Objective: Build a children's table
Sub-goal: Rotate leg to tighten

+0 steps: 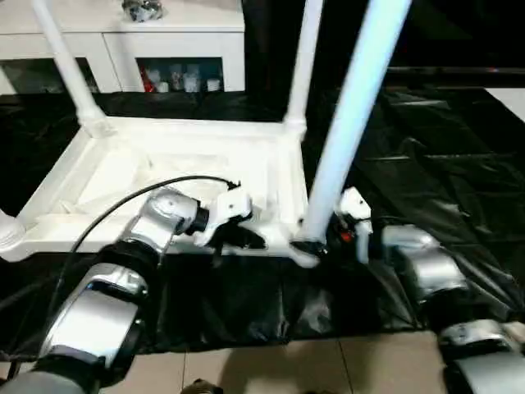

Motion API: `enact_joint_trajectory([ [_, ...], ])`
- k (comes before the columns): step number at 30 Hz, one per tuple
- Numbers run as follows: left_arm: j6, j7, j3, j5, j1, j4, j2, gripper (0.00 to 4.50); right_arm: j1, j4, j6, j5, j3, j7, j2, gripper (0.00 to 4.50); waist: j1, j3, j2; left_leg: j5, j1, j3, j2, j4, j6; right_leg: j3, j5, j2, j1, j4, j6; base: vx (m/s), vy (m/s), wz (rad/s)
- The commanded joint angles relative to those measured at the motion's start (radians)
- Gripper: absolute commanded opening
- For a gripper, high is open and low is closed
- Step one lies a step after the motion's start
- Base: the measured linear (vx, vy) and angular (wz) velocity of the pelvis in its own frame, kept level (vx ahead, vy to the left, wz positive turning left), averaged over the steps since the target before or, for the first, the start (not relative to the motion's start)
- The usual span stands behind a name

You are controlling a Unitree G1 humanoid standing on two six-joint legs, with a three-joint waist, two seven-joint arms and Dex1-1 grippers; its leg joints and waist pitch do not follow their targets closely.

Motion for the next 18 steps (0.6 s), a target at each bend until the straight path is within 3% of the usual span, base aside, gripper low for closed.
enact_joint_trajectory([
  [1,0.043,0.133,0.019,-0.018,-0.037,-0.02,-0.108,0.0,-0.017,0.06,0.017,-0.043,0.026,-0.167,0.089,2.64,-0.017,-0.055,-0.006,-0.431,0.04,-0.04,0.041,-0.08,-0.027,0.025,-0.629,-0.064,0.016,-0.101,-0.117,0.0,0.0,0.0],
  [2,0.043,0.133,0.019,-0.018,-0.037,-0.02,-0.108,0.0,-0.017,0.06,0.017,-0.043,0.026,-0.167,0.089,2.64,-0.017,-0.055,-0.006,-0.431,0.04,-0.04,0.041,-0.08,-0.027,0.025,-0.629,-0.064,0.016,-0.101,-0.117,-0.051,0.034,-0.08],
  [4,0.08,0.206,0.027,-0.021,-0.039,-0.033,-0.158,0.0,-0.05,0.112,0.033,-0.042,-0.007,-0.347,0.154,2.64,-0.036,-0.056,-0.002,-0.452,0.038,-0.044,0.042,-0.083,-0.035,0.023,-0.619,-0.063,0.012,-0.102,-0.115,0.0,0.0,0.0],
  [5,0.092,0.224,0.027,-0.023,-0.037,-0.042,-0.177,0.0,-0.063,0.13,0.041,-0.046,-0.012,-0.406,0.174,2.64,-0.044,-0.057,0.0,-0.462,0.032,-0.048,0.04,-0.086,-0.039,0.018,-0.604,-0.06,0.018,-0.101,-0.114,0.0,0.0,0.0],
  [7,0.099,0.247,0.027,-0.025,-0.031,-0.057,-0.203,0.0,-0.083,0.151,0.03,-0.046,-0.017,-0.458,0.203,2.64,-0.05,-0.06,0.003,-0.475,0.032,-0.05,0.039,-0.089,-0.035,0.016,-0.574,-0.06,0.02,-0.104,-0.115,0.0,0.0,0.0],
  [10,0.078,0.255,0.012,-0.013,-0.024,-0.066,-0.212,0.0,-0.108,0.164,0.021,-0.034,-0.032,-0.476,0.24,2.64,-0.059,-0.061,-0.002,-0.475,0.031,-0.044,0.035,-0.086,-0.016,0.021,-0.523,-0.058,0.016,-0.105,-0.138,0.0,0.0,0.0],
  [11,0.075,0.255,0.011,-0.013,-0.023,-0.067,-0.212,0.0,-0.109,0.164,0.013,-0.033,-0.034,-0.472,0.243,2.64,-0.058,-0.062,-0.002,-0.457,0.028,-0.042,0.035,-0.085,-0.005,0.024,-0.502,-0.059,0.018,-0.103,-0.144,0.0,0.0,0.0],
  [13,0.072,0.253,0.011,-0.015,-0.02,-0.07,-0.212,0.0,-0.111,0.163,-0.006,-0.038,-0.035,-0.47,0.246,3.34,-0.056,-0.063,-0.002,-0.432,0.028,-0.038,0.037,-0.085,0.004,0.028,-0.463,-0.058,0.019,-0.099,-0.16,0.0,0.0,0.0],
  [18,0.032,0.221,0.01,-0.017,-0.008,-0.081,-0.176,0.0,-0.11,0.152,-0.043,-0.021,-0.056,-0.432,0.211,3.66,-0.053,-0.068,0.0,-0.362,0.02,-0.033,0.039,-0.085,0.02,0.032,-0.344,-0.056,0.029,-0.082,-0.198,0.0,0.0,0.0],
])
